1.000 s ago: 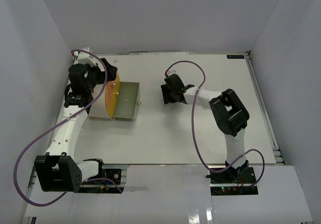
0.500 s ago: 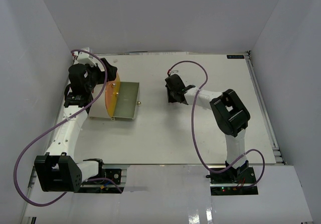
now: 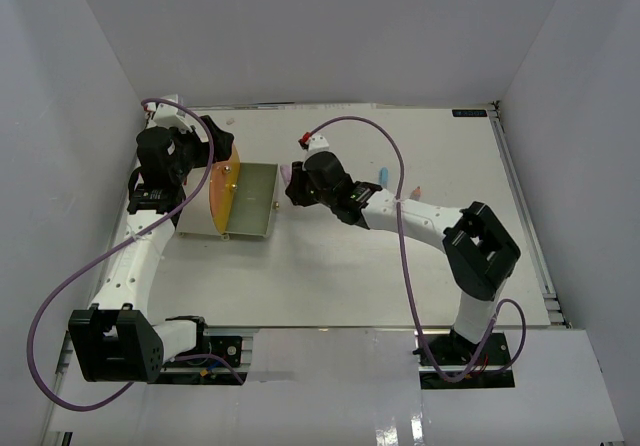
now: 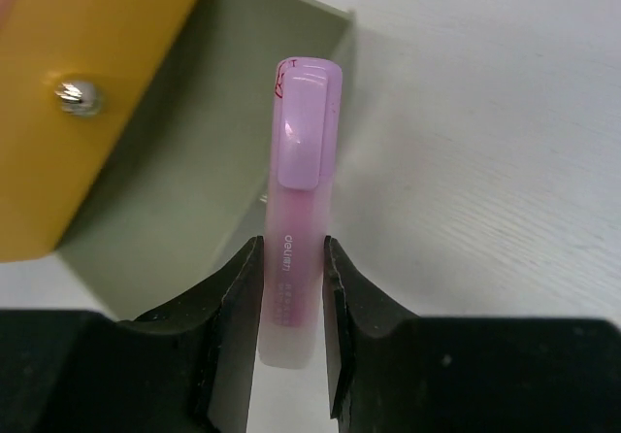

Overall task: Sort the stationery into containers
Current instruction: Pick up the pen from the center of the board, then place the pen in the drawer.

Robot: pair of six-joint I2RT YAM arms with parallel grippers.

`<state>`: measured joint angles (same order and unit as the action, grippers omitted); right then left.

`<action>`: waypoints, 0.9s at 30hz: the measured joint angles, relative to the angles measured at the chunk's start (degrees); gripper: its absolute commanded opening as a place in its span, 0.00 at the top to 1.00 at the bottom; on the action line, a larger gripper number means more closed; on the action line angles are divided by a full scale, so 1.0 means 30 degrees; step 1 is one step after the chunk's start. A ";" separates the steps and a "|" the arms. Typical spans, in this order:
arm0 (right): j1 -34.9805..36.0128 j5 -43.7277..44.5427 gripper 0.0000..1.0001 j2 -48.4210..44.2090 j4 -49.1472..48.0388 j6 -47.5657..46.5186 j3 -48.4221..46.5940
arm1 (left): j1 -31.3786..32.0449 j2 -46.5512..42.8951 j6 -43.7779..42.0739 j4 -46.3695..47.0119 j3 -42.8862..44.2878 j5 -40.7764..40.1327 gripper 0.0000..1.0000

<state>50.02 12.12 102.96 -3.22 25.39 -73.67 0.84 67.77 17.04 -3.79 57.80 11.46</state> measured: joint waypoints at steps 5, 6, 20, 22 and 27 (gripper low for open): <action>0.0969 -0.0546 0.82 0.0488 -0.0991 0.1158 -0.1049 | 0.0000 0.0000 0.0000 0.0000 0.0000 0.0007 0.02; 0.1013 -0.0634 0.79 0.0809 -0.1137 0.1399 -0.1450 | 0.0000 0.0000 0.0000 0.0000 0.0000 0.0007 0.02; 0.1333 -0.0925 0.37 0.4459 -0.1428 0.2251 -0.4983 | 0.0000 -0.0007 0.0015 0.0007 -0.0007 0.0102 0.02; 0.1326 -0.0721 0.30 0.4087 -0.1377 0.1668 -0.4619 | 0.0000 -0.0007 0.0015 0.0007 -0.0007 0.0117 0.02; 0.0670 0.0029 0.25 0.1698 -0.0874 0.0146 -0.2375 | 0.0000 -0.0007 0.0015 0.0007 -0.0007 0.0131 0.02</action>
<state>52.03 12.21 108.05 -5.85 25.82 -80.79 0.84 67.75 17.08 -3.77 57.78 11.86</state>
